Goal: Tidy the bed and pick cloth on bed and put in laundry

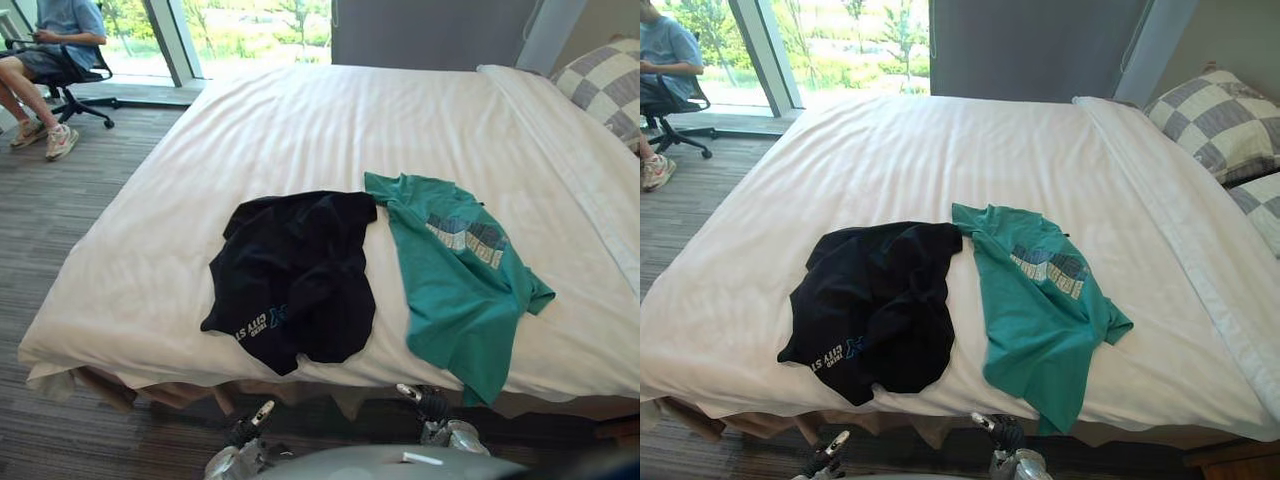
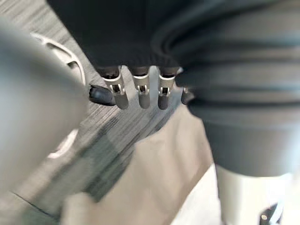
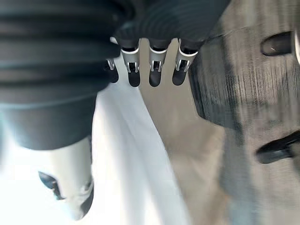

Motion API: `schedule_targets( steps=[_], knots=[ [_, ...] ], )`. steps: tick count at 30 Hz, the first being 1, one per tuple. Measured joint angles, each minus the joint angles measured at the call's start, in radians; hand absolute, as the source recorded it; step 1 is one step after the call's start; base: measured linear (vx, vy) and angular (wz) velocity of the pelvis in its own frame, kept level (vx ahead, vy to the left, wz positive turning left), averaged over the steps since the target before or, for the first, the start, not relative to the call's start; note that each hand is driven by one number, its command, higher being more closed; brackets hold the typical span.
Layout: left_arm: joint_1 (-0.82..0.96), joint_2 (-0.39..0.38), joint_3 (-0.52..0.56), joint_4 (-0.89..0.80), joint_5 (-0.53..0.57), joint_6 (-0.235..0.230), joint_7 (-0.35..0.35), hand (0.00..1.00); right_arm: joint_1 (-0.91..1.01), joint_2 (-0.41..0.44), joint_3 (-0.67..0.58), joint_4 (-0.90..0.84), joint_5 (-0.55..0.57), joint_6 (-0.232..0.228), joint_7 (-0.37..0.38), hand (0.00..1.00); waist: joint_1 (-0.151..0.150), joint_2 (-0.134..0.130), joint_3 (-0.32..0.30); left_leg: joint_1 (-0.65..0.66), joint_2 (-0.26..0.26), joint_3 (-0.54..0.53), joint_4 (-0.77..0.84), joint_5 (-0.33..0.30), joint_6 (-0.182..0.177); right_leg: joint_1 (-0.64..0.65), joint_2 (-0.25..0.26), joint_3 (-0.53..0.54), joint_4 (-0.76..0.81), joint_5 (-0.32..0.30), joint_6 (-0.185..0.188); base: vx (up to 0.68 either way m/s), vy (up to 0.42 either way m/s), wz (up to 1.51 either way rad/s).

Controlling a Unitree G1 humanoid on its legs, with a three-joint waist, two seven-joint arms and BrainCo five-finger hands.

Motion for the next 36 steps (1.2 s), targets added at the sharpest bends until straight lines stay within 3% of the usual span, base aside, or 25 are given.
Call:
schedule_targets(
  steps=[6,9,12,18,22,25,27,29,33,36],
  knots=[
    [-0.018,-0.003,0.208,0.0,-0.077,0.015,0.098,0.0,0.058,0.007,-0.258,0.001,0.182,-0.02,-0.088,0.0,0.003,0.006,0.004,0.019,0.001,0.038,0.0,-0.002,0.002,0.014,-0.005,-0.002,0.0,0.004,0.006,0.0,-0.013,-0.07],
    [-0.022,0.0,0.304,-0.002,-0.077,0.029,0.131,0.0,0.075,0.006,-0.382,-0.001,0.204,-0.04,-0.118,0.0,0.005,0.017,0.008,0.018,0.001,0.049,0.0,-0.009,0.008,0.013,-0.006,-0.002,0.0,0.006,0.009,-0.03,-0.018,-0.03],
    [-0.031,0.035,0.492,-0.002,-0.078,0.041,0.158,0.0,0.094,0.002,-0.523,-0.003,0.229,-0.071,-0.144,0.0,-0.001,0.02,-0.002,0.012,0.006,0.058,0.0,-0.021,0.002,-0.006,-0.003,-0.022,0.018,0.006,0.009,-0.02,-0.019,-0.07],
    [-0.035,0.237,0.738,-0.081,-0.097,0.036,0.167,0.0,0.106,-0.103,-0.709,-0.05,0.212,-0.137,-0.149,0.0,-0.005,0.02,-0.02,-0.005,0.014,0.056,0.0,-0.022,0.002,-0.026,0.001,-0.062,0.04,0.004,0.005,0.01,-0.019,0.01],
    [-0.056,0.452,0.802,-0.233,0.071,-0.005,0.145,0.0,0.111,-0.179,-0.697,-0.196,0.107,-0.207,-0.106,0.0,-0.007,0.015,-0.032,-0.006,0.017,0.059,0.0,-0.021,0.001,-0.034,0.002,-0.066,0.048,0.001,0.0,0.0,-0.004,-0.01],
    [-0.066,0.616,0.772,-0.406,0.138,-0.04,0.079,0.0,0.126,-0.222,-0.57,-0.387,0.052,-0.231,-0.084,0.0,-0.012,0.011,-0.05,-0.011,0.016,0.068,0.0,-0.022,0.001,-0.045,0.001,-0.066,0.056,0.001,-0.001,0.01,-0.008,-0.07],
    [-0.065,0.738,0.664,-0.57,0.226,-0.062,0.019,0.0,0.161,-0.252,-0.454,-0.596,-0.027,-0.232,-0.072,0.0,-0.014,0.008,-0.074,-0.028,0.012,0.068,0.0,-0.024,-0.001,-0.064,0.0,-0.066,0.057,0.001,-0.001,0.0,0.0,0.0],
    [-0.064,0.78,0.602,-0.66,0.278,-0.082,-0.019,0.0,0.168,-0.275,-0.407,-0.716,-0.069,-0.221,-0.053,0.0,-0.027,0.011,-0.095,-0.04,0.001,0.066,0.0,-0.022,0.003,-0.075,-0.001,-0.065,0.058,0.001,-0.001,0.04,0.013,0.03],
    [-0.058,0.774,0.445,-0.755,0.449,-0.123,-0.097,0.0,0.171,-0.311,-0.371,-0.876,-0.184,-0.149,0.039,0.0,-0.038,0.01,-0.113,-0.038,-0.006,0.053,0.004,-0.013,0.015,-0.077,-0.004,-0.064,0.058,0.002,-0.002,0.07,0.012,0.04],
    [-0.057,0.723,0.334,-0.779,0.522,-0.122,-0.126,0.0,0.17,-0.351,-0.339,-0.918,-0.259,-0.104,0.095,0.0,-0.039,0.02,-0.105,-0.038,0.002,0.046,0.007,-0.004,0.024,-0.077,0.004,-0.063,0.057,0.022,-0.024,0.02,-0.003,0.01]
  ],
)
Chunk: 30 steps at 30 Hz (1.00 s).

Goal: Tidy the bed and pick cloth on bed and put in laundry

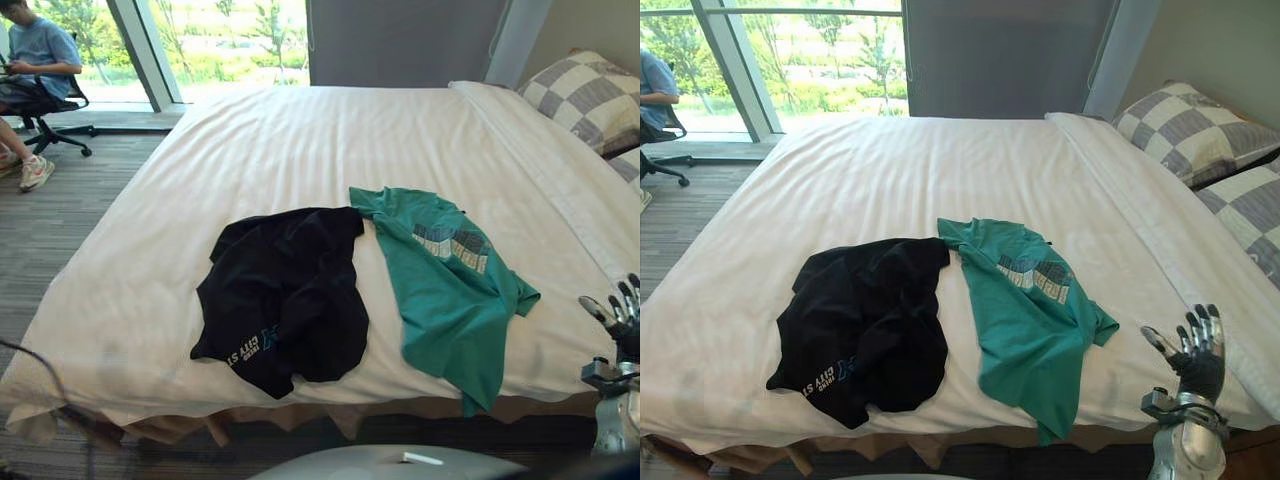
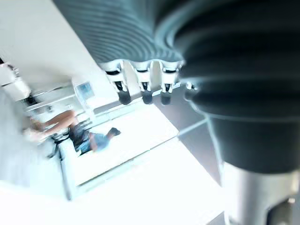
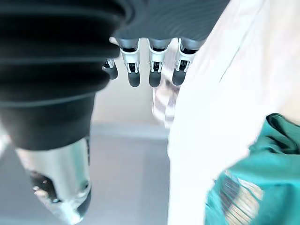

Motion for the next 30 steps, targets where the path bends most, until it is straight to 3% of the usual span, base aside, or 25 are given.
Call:
schedule_targets(
  steps=[4,5,8,15,19,24,30],
  knots=[
    [-0.006,-0.071,-0.222,0.018,0.058,0.03,-0.074,0.0,-0.068,-0.132,0.183,-0.087,-0.125,0.042,0.075,0.0,-0.014,0.009,0.03,-0.013,-0.002,0.004,-0.001,0.002,0.003,-0.027,-0.001,0.022,-0.009,0.009,-0.002,-0.05,0.003,-0.12],
    [-0.033,-0.072,-0.277,0.064,0.078,0.034,-0.09,0.0,-0.107,-0.154,0.23,-0.087,-0.134,0.055,0.082,0.0,-0.016,-0.002,0.036,-0.032,-0.003,0.004,-0.004,0.008,0.009,-0.045,-0.001,0.03,-0.011,0.009,-0.001,-0.1,-0.008,-0.12],
    [-0.145,-0.072,-0.388,0.232,0.115,0.033,-0.096,0.0,-0.224,-0.206,0.344,-0.08,-0.152,0.09,0.076,0.0,-0.015,0.0,0.088,-0.1,0.001,0.001,-0.004,0.037,0.023,-0.121,0.005,0.053,-0.002,0.023,0.005,-0.13,-0.005,-0.03],
    [-0.439,-0.03,-0.478,0.438,0.178,-0.022,-0.034,0.0,-0.452,-0.241,0.422,-0.007,-0.171,0.126,-0.018,0.0,-0.011,0.017,0.242,-0.228,0.005,0.003,0.0,0.097,0.072,-0.271,0.01,0.082,0.041,0.072,0.006,-0.1,0.026,-0.05],
    [-0.552,-0.007,-0.533,0.459,0.244,-0.055,0.007,0.0,-0.489,-0.253,0.453,-0.044,-0.168,0.126,-0.043,0.0,-0.014,0.014,0.272,-0.267,0.011,0.013,0.0,0.109,0.077,-0.342,0.014,0.108,0.089,0.07,0.004,-0.03,0.003,-0.11],
    [-0.649,-0.008,-0.607,0.458,0.268,-0.056,0.062,0.0,-0.489,-0.27,0.474,-0.153,-0.167,0.133,-0.057,0.0,-0.018,0.015,0.311,-0.303,0.016,0.036,0.0,0.118,0.079,-0.415,0.016,0.132,0.138,0.069,0.004,-0.02,-0.015,-0.14],
    [-0.724,-0.004,-0.668,0.366,0.268,-0.035,0.062,0.0,-0.437,-0.269,0.472,-0.252,-0.13,0.154,-0.082,0.0,-0.018,0.014,0.323,-0.315,0.016,0.052,0.0,0.12,0.077,-0.449,0.015,0.146,0.168,0.063,-0.004,0.05,-0.031,-0.05]
  ],
)
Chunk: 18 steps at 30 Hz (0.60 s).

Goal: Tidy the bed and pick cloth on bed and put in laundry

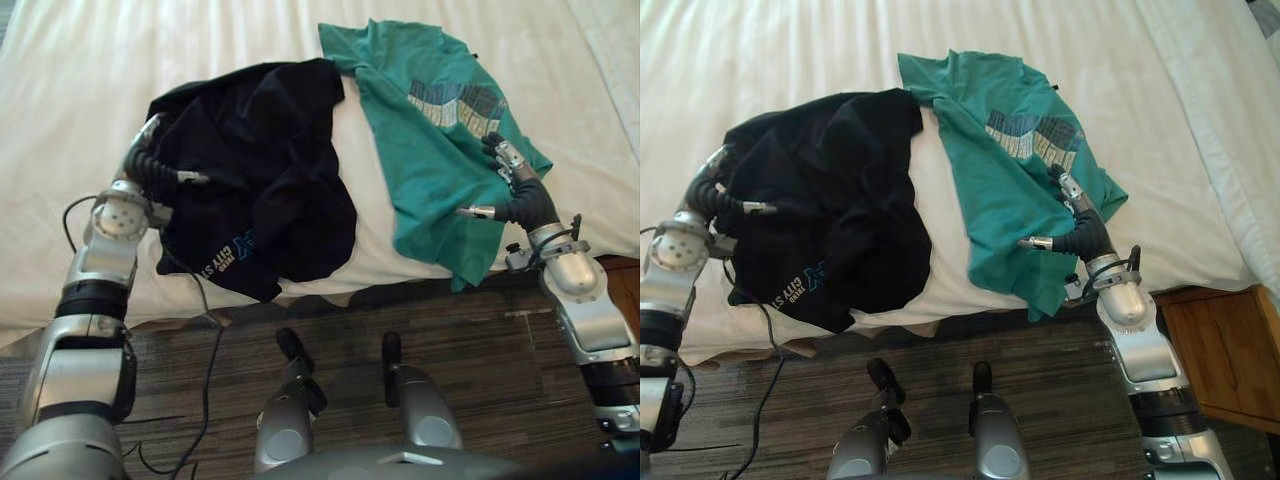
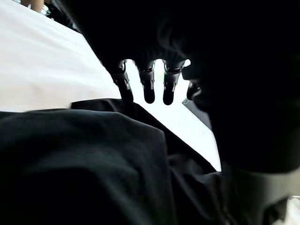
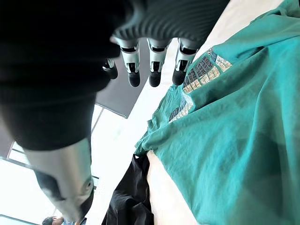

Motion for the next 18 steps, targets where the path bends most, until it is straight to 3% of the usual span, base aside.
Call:
schedule_targets(
  steps=[8,12,13,18],
  knots=[
    [-0.035,-0.029,-0.125,-0.128,0.02,0.107,-0.012,0.0,-0.001,0.064,-0.008,-0.108,0.0,0.012,0.0,0.0,-0.023,0.002,0.034,-0.019,-0.001,0.018,0.001,0.001,0.001,-0.038,-0.001,0.016,0.018,0.0,0.001,0.03,-0.035,-0.05],
    [-0.059,-0.116,-0.137,-0.126,0.065,0.192,-0.045,0.0,-0.016,0.084,0.0,-0.138,0.0,0.013,0.005,0.0,-0.026,0.001,0.075,-0.043,0.002,0.049,0.001,0.002,0.001,-0.083,0.0,0.039,0.031,0.006,0.009,0.02,-0.033,-0.14],
    [-0.064,-0.133,-0.134,-0.119,0.085,0.198,-0.037,1.0,-0.017,0.084,0.003,-0.15,-0.001,0.015,0.005,0.0,-0.028,0.002,0.077,-0.058,0.003,0.053,0.001,0.003,0.002,-0.102,0.001,0.041,0.033,0.008,0.011,0.04,-0.042,-0.12],
    [-0.093,-0.193,-0.087,-0.088,0.191,0.193,0.015,1.0,-0.115,0.084,0.063,-0.168,-0.004,0.034,0.004,0.0,-0.022,0.006,0.104,-0.11,0.026,0.063,0.05,-0.006,0.005,-0.147,0.003,0.057,0.043,0.013,0.01,0.04,-0.046,-0.06]
  ],
)
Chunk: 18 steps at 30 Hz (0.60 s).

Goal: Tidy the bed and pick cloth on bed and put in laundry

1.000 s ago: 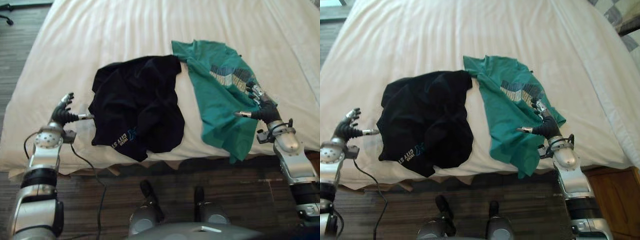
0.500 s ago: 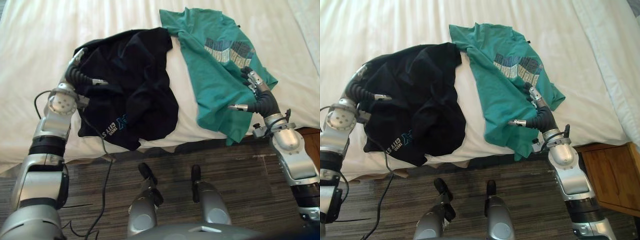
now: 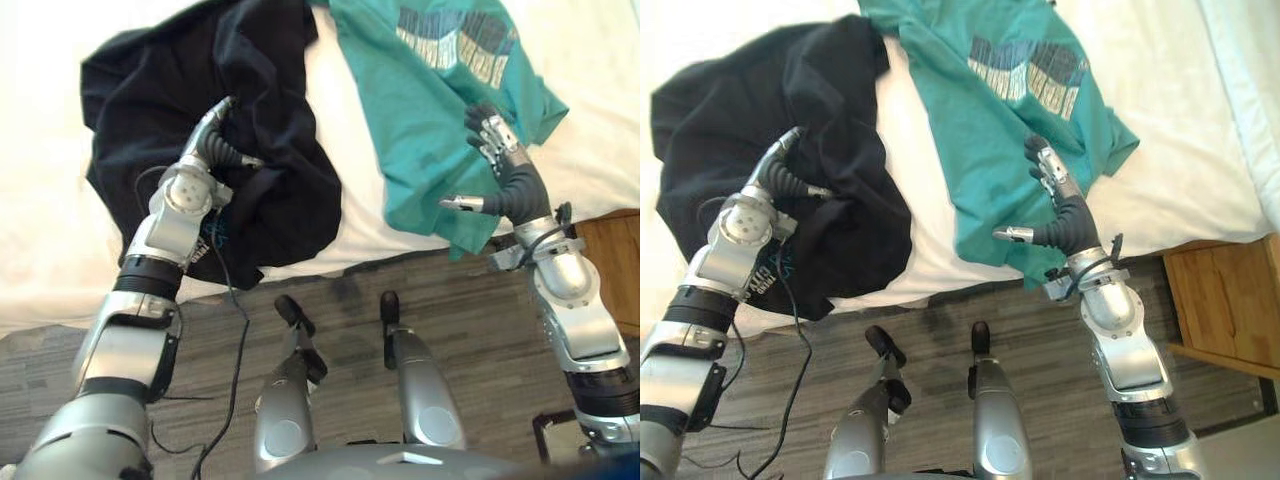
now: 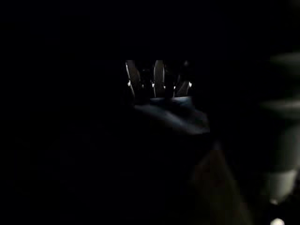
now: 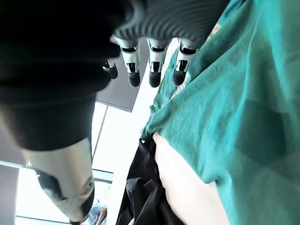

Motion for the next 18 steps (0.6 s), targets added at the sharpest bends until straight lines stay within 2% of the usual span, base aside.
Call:
schedule_targets(
  steps=[2,6,7,9,10,12,13,14,15,18],
  knots=[
    [-0.007,-0.006,0.018,0.014,0.05,0.0,0.009,1.0,-0.063,-0.002,0.031,0.0,-0.004,0.0,0.0,0.0,0.0,0.001,0.001,-0.014,0.012,0.0,0.021,-0.01,-0.004,-0.007,0.006,0.001,-0.002,0.002,-0.003,0.02,-0.063,-0.04],
    [-0.007,0.002,0.026,0.02,0.035,0.0,0.012,1.0,-0.125,-0.013,0.075,0.0,-0.025,0.004,0.0,0.0,0.0,0.001,0.001,-0.014,0.014,0.002,0.018,-0.01,-0.005,-0.01,0.009,0.009,-0.01,0.008,-0.002,0.03,-0.047,-0.07],
    [-0.006,0.011,0.026,0.023,-0.005,-0.005,0.012,1.0,-0.147,-0.017,0.094,0.0,-0.051,0.012,0.001,0.0,0.0,0.001,0.001,-0.015,0.013,0.002,0.016,-0.01,-0.004,-0.01,0.009,0.009,-0.016,0.012,-0.002,0.04,-0.035,-0.05],
    [-0.006,0.028,0.026,0.049,-0.12,-0.05,0.01,1.0,-0.18,-0.017,0.123,-0.001,-0.085,0.031,0.001,0.0,0.001,0.001,0.001,-0.017,0.011,-0.001,0.015,-0.01,-0.004,-0.01,0.008,0.009,-0.02,0.015,-0.001,0.05,-0.032,-0.01],
    [-0.006,0.032,0.026,0.067,-0.205,-0.087,-0.012,1.0,-0.194,-0.017,0.129,-0.004,-0.108,0.057,0.0,0.0,0.003,0.001,0.001,-0.019,0.009,-0.003,0.015,-0.01,-0.004,-0.01,0.006,0.006,-0.02,0.015,-0.001,0.05,-0.031,0.08],
    [0.013,0.037,0.057,0.065,-0.385,-0.156,-0.117,1.0,-0.227,-0.028,0.133,-0.006,-0.185,0.122,-0.003,0.0,0.01,0.005,0.003,-0.04,0.005,-0.029,0.017,-0.01,-0.002,-0.016,-0.002,-0.017,-0.019,0.015,-0.001,0.05,-0.035,0.25],
    [0.029,0.036,0.077,0.058,-0.438,-0.174,-0.161,1.0,-0.236,-0.035,0.136,-0.005,-0.222,0.142,-0.004,0.0,0.011,0.007,0.005,-0.047,0.004,-0.04,0.017,-0.008,0.0,-0.017,-0.005,-0.028,-0.019,0.014,-0.001,0.06,-0.032,0.37],
    [0.079,0.025,0.122,0.024,-0.54,-0.198,-0.245,1.0,-0.251,-0.048,0.14,0.006,-0.272,0.185,-0.012,0.0,0.015,0.006,0.008,-0.055,0.001,-0.057,0.017,-0.007,0.001,-0.016,-0.009,-0.043,-0.015,0.01,-0.001,0.07,-0.031,0.39],
    [0.129,0.001,0.149,-0.01,-0.607,-0.211,-0.308,1.0,-0.253,-0.057,0.131,0.021,-0.294,0.215,-0.021,0.0,0.024,0.005,0.009,-0.06,-0.002,-0.071,0.019,-0.007,0.002,-0.016,-0.014,-0.055,-0.005,0.002,0.0,0.08,-0.034,0.4],
    [0.282,-0.103,0.228,-0.121,-0.715,-0.227,-0.425,1.0,-0.269,-0.055,0.105,0.103,-0.312,0.289,-0.066,0.0,0.049,0.0,0.013,-0.068,-0.011,-0.118,0.027,-0.007,0.002,-0.012,-0.032,-0.097,0.043,-0.035,-0.002,0.1,-0.05,0.48]
  ],
)
